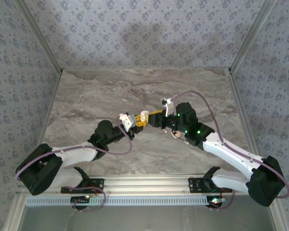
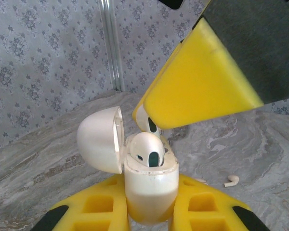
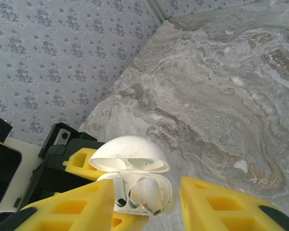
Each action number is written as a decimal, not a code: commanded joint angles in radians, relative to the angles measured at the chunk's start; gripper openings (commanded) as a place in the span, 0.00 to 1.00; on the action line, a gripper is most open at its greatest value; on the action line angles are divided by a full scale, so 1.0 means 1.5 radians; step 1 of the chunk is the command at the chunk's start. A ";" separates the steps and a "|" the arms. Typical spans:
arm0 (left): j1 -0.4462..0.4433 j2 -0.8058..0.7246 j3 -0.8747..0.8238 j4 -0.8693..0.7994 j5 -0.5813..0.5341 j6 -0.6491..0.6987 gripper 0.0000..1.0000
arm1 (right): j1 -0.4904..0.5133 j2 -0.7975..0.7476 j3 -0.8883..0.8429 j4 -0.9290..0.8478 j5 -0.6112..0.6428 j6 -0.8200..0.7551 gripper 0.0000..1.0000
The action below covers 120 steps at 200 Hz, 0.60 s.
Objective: Insert the wireless bluetooth earbuds into the charging case
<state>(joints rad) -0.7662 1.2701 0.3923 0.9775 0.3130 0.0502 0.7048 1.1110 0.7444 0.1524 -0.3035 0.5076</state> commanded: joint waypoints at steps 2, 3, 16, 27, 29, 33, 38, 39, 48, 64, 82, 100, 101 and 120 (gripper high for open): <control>-0.002 -0.015 0.018 0.028 -0.001 -0.009 0.10 | -0.005 -0.028 -0.001 0.000 0.001 -0.001 0.46; -0.002 -0.015 0.018 0.028 -0.001 -0.010 0.10 | -0.005 -0.029 0.000 0.000 0.000 -0.002 0.46; -0.002 -0.017 0.018 0.027 0.000 -0.010 0.10 | -0.009 -0.040 -0.001 -0.006 0.000 -0.002 0.47; -0.002 -0.017 0.018 0.026 -0.001 -0.009 0.10 | -0.013 -0.049 -0.002 -0.012 0.001 -0.001 0.47; -0.002 -0.017 0.018 0.026 -0.001 -0.009 0.10 | -0.013 -0.051 -0.002 -0.012 0.001 -0.002 0.47; -0.002 -0.017 0.018 0.026 -0.001 -0.009 0.10 | -0.015 -0.055 -0.002 -0.014 0.000 -0.001 0.48; -0.002 -0.018 0.018 0.025 -0.001 -0.009 0.10 | -0.016 -0.057 -0.002 -0.016 -0.001 -0.001 0.48; -0.002 -0.018 0.018 0.025 0.000 -0.009 0.10 | -0.017 -0.058 -0.002 -0.017 -0.001 -0.001 0.48; -0.002 -0.019 0.017 0.024 -0.001 -0.009 0.10 | -0.020 -0.065 -0.004 -0.020 -0.002 -0.001 0.48; -0.002 -0.020 0.018 0.022 -0.001 -0.008 0.10 | -0.025 -0.073 -0.006 -0.025 -0.007 0.002 0.46; -0.003 -0.023 0.017 0.021 0.000 -0.007 0.10 | -0.031 -0.077 -0.007 -0.034 -0.013 0.006 0.42; -0.003 -0.025 0.018 0.019 0.010 -0.007 0.10 | -0.036 -0.075 -0.011 -0.037 -0.024 0.009 0.42; -0.002 -0.026 0.018 0.019 0.012 -0.006 0.10 | -0.036 -0.075 -0.011 -0.036 -0.025 0.010 0.42; -0.003 -0.029 0.023 0.007 0.038 -0.006 0.10 | -0.056 -0.072 0.002 -0.056 -0.065 -0.001 0.45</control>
<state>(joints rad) -0.7662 1.2518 0.3923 0.9745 0.3218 0.0505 0.6518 1.0096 0.7406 0.1165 -0.3271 0.5114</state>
